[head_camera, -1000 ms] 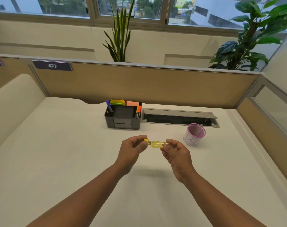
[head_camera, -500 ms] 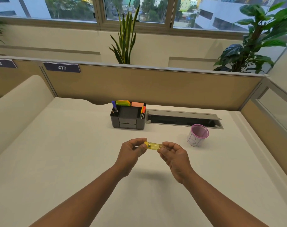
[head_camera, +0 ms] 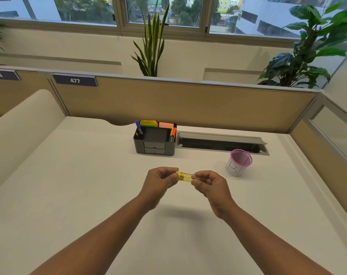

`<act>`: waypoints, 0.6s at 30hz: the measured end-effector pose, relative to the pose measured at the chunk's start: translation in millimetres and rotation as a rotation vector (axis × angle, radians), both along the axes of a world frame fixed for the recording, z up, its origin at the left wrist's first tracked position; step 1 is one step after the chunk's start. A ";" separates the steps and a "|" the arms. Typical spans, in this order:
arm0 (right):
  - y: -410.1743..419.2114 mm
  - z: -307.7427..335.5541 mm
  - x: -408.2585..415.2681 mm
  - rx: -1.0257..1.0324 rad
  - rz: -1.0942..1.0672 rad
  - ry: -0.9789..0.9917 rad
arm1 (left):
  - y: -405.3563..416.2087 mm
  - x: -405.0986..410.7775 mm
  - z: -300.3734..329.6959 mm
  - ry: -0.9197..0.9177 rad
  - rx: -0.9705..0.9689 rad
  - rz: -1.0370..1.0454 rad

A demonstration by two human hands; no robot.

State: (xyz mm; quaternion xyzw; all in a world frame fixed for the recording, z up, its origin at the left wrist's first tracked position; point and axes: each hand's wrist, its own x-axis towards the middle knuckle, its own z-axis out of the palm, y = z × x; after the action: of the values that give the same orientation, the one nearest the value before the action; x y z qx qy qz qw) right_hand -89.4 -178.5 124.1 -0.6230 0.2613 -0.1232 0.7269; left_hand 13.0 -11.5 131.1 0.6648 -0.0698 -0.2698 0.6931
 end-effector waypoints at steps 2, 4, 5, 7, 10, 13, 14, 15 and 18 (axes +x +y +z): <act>0.6 1.1 0.5 -0.020 0.000 0.003 | -1.0 0.1 -0.7 0.020 -0.009 0.012; 0.2 1.5 0.2 -0.035 -0.011 0.007 | -3.5 -0.3 -0.7 0.023 -0.010 0.018; -0.3 1.5 0.0 -0.042 -0.018 0.009 | -5.5 -0.8 -0.6 0.017 -0.007 0.018; -2.4 -0.3 -1.0 -0.059 -0.028 0.015 | -9.0 -1.7 -1.6 -0.016 0.021 0.012; -5.9 -2.3 -2.3 -0.124 0.001 0.031 | -12.4 -1.1 -3.6 -0.079 0.085 -0.006; -10.9 -1.7 1.4 -0.251 0.101 0.099 | -12.9 2.9 -5.0 -0.124 0.122 -0.019; -12.1 -1.3 3.9 -0.297 0.141 0.137 | -12.8 4.3 -5.8 -0.137 0.124 -0.026; -13.7 -2.5 7.2 -0.345 0.172 0.176 | -12.8 6.2 -6.6 -0.152 0.130 -0.034; -16.8 -5.8 18.5 -0.471 0.216 0.268 | -12.0 14.8 -14.8 -0.167 0.139 -0.039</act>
State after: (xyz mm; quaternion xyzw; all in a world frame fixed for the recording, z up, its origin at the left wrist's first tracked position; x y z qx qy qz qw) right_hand -70.9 -195.3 118.3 -0.8096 0.2515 -0.0190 0.5299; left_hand 27.7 -23.4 116.3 0.7300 -0.1212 -0.2310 0.6317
